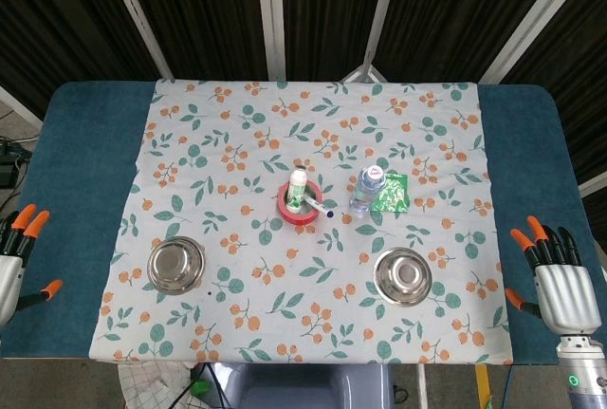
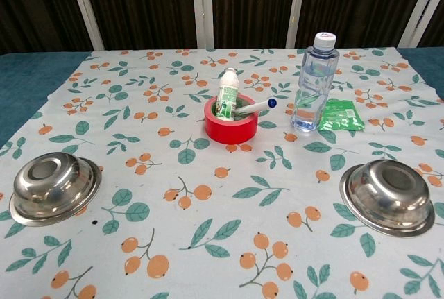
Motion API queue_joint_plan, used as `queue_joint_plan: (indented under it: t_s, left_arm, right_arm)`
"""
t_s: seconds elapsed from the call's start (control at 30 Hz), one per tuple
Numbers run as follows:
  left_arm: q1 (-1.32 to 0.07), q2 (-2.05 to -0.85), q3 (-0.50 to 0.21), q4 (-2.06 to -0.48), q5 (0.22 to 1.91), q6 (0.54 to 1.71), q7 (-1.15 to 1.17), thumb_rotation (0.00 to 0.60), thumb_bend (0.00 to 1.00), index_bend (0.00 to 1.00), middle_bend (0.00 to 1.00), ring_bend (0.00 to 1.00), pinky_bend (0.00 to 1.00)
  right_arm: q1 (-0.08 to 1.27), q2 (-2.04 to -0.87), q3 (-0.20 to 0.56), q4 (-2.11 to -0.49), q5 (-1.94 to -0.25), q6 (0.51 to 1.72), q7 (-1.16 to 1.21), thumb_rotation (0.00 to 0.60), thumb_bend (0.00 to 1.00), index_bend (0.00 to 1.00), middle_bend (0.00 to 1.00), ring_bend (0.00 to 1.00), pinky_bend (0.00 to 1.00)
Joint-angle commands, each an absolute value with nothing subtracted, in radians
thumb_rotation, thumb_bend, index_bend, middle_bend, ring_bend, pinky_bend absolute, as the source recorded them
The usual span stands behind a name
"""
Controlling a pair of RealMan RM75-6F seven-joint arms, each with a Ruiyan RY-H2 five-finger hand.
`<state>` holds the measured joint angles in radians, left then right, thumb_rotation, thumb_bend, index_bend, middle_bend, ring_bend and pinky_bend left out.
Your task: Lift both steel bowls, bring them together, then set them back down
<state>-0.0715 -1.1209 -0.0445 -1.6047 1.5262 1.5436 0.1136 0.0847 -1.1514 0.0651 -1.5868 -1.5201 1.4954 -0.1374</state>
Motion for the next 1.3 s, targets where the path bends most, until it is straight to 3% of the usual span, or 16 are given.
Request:
queue_joint_plan:
  t_s: [0.03, 0.73, 1.3]
  left_arm:
    - [-0.074, -1.123, -0.042, -1.603, 1.527, 1.538, 0.123, 0.6, 0.04, 0.06, 0.0, 0.0, 0.09]
    - [-0.067, -1.117, -0.028, -1.613, 1.561, 1.554, 0.108, 0.6, 0.04, 0.06, 0.0, 0.0, 0.09]
    - [-0.13, -1.128, -0.02, -1.613, 1.51, 1.398, 0.112, 0.6, 0.0, 0.06, 0.0, 0.0, 0.09]
  right_arm:
    - [0.085, -1.152, 0.064, -1.586, -1.519, 1.492, -0.14, 0.6, 0.17, 0.2, 0.04, 0.1, 0.04]
    - [0.094, -1.135, 0.045, -1.602, -1.532, 1.46, -0.119, 0.6, 0.17, 0.2, 0.04, 0.1, 0.04]
    - [0.103, -1.155, -0.002, -1.632, -1.566, 1.413, -0.183, 0.6, 0.17, 0.2, 0.04, 0.1, 0.04]
